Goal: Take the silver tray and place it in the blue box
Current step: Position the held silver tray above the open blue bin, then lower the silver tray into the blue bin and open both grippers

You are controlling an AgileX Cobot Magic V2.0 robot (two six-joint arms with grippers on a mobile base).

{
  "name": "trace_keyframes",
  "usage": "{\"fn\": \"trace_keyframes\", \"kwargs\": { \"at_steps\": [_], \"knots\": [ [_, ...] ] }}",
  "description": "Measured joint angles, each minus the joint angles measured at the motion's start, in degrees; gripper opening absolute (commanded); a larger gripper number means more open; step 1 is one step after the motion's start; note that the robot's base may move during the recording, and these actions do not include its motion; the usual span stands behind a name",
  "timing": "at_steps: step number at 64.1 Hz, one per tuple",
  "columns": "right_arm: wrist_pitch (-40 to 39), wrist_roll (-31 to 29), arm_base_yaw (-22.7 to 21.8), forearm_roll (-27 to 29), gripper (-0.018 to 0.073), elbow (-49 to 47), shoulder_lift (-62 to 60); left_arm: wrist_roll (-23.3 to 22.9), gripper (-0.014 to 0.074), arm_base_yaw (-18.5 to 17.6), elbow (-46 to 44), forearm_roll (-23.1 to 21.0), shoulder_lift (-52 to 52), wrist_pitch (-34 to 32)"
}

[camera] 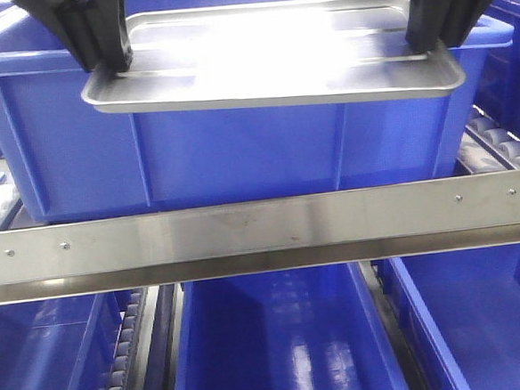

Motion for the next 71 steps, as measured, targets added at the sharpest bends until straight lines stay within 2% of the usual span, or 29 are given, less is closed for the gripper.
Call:
{"fn": "trace_keyframes", "kwargs": {
  "at_steps": [10,21,32,52,62,71],
  "knots": [
    [1.5,-0.1,0.0,-0.2,0.0057,-1.9,0.0,0.2,-0.0104,0.0,-1.6,0.0,0.0,0.2],
    [4.0,-1.5,-0.1,-1.7,0.0057,-8.8,0.0,1.9,-0.0104,0.0,-6.7,1.3,0.0,0.8],
    [3.2,-2.7,-0.1,-2.7,0.0057,-16.6,0.0,2.3,-0.0104,0.2,-12.1,6.0,0.0,0.1],
    [-1.7,-3.5,-1.4,-3.2,0.0057,-25.0,6.4,2.3,-0.0104,2.0,-13.4,17.3,1.3,-11.2],
    [-6.8,-3.5,-2.9,-3.6,0.0057,-26.2,12.4,2.3,-0.0104,4.7,-13.4,18.4,4.8,-16.3],
    [-12.3,-3.5,-3.9,-3.5,0.0057,-26.3,17.5,2.3,-0.0104,7.8,-13.4,17.5,9.0,-19.8]
  ]
}}
